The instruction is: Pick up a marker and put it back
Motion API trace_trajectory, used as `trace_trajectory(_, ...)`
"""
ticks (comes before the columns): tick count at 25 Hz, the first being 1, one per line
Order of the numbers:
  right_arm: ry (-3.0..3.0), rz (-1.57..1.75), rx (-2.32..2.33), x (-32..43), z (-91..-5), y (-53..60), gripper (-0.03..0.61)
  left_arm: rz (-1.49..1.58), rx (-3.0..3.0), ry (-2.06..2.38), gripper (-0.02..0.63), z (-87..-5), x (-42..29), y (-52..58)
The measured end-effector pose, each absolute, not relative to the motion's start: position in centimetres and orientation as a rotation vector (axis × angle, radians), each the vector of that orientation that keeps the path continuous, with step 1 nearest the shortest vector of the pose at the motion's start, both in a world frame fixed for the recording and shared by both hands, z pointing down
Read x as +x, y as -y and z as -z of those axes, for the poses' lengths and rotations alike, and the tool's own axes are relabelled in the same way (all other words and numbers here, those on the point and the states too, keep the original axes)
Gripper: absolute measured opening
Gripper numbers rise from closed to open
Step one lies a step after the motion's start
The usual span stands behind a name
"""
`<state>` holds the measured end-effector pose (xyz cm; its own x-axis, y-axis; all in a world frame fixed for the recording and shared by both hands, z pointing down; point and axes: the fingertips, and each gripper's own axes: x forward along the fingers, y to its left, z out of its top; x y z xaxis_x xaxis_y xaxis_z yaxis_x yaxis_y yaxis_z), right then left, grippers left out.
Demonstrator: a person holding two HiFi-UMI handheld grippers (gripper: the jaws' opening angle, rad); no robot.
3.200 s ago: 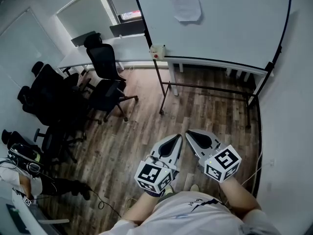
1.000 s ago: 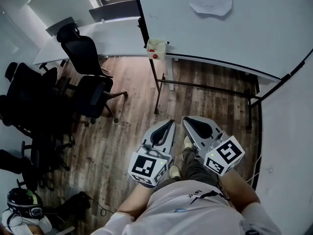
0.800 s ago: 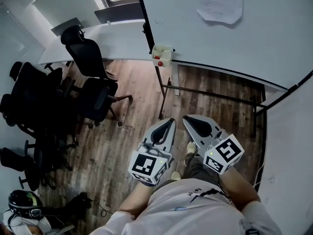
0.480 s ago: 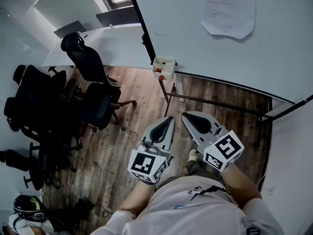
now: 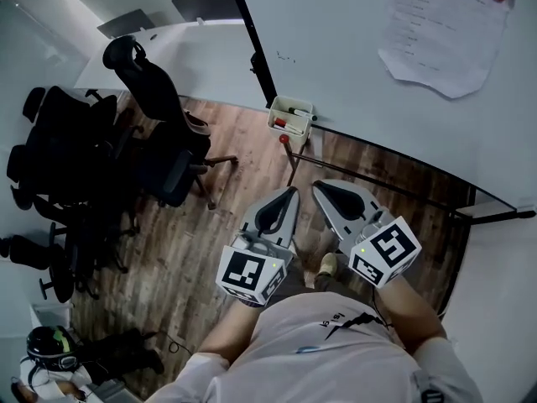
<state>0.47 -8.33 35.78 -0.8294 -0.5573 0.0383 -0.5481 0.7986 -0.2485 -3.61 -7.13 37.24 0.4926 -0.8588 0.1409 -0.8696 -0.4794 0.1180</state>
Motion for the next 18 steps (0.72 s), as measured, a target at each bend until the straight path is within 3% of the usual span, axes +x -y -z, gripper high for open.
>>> trace_trajectory(18,-2.93,0.454,-1.252,-1.8,-41.1,22.5,0.015,-0.159,2.647,1.271,0.012,-42.2,-6.6,22.0)
